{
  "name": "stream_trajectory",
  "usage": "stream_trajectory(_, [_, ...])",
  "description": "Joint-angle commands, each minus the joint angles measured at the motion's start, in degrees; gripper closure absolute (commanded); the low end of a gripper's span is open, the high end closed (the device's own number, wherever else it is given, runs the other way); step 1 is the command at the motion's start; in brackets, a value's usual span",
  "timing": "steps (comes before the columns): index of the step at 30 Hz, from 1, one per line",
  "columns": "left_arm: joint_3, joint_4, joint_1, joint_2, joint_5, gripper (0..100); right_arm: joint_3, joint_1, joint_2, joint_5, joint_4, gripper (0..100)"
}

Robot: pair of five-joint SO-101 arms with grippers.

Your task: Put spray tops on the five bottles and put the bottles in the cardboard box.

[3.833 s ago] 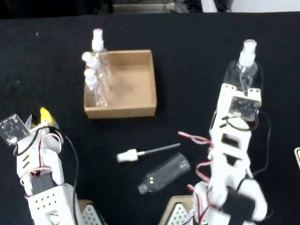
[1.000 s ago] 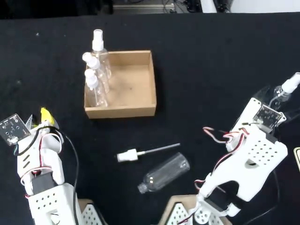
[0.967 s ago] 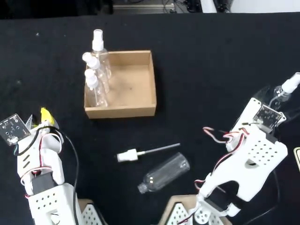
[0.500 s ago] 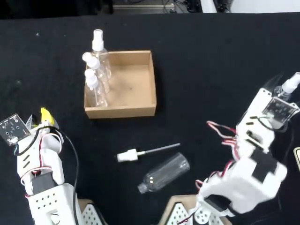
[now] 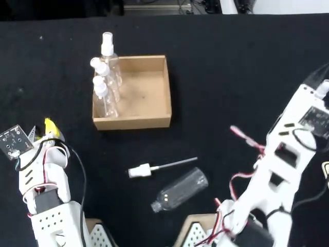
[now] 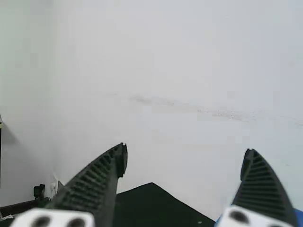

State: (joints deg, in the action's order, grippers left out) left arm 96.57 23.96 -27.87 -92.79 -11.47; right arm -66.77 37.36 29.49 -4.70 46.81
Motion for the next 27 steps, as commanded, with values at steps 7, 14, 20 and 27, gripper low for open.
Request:
stream_trajectory(7, [1.4,-0.3,0.3,-0.9,0.2,90,5.1,1.8,24.2,-5.8,-39.5,67.3])
stream_trajectory(14, [1.4,-0.2,0.0,-0.9,0.2,90,17.7,-1.2,27.6,-6.1,-58.9,67.3])
stream_trajectory(20, [1.4,-0.2,0.3,-0.9,0.2,90,11.5,0.2,22.9,-10.3,-57.9,67.3])
stream_trajectory(27, [1.4,-0.2,0.3,-0.9,0.2,90,2.9,1.1,14.2,-10.1,-47.0,67.3])
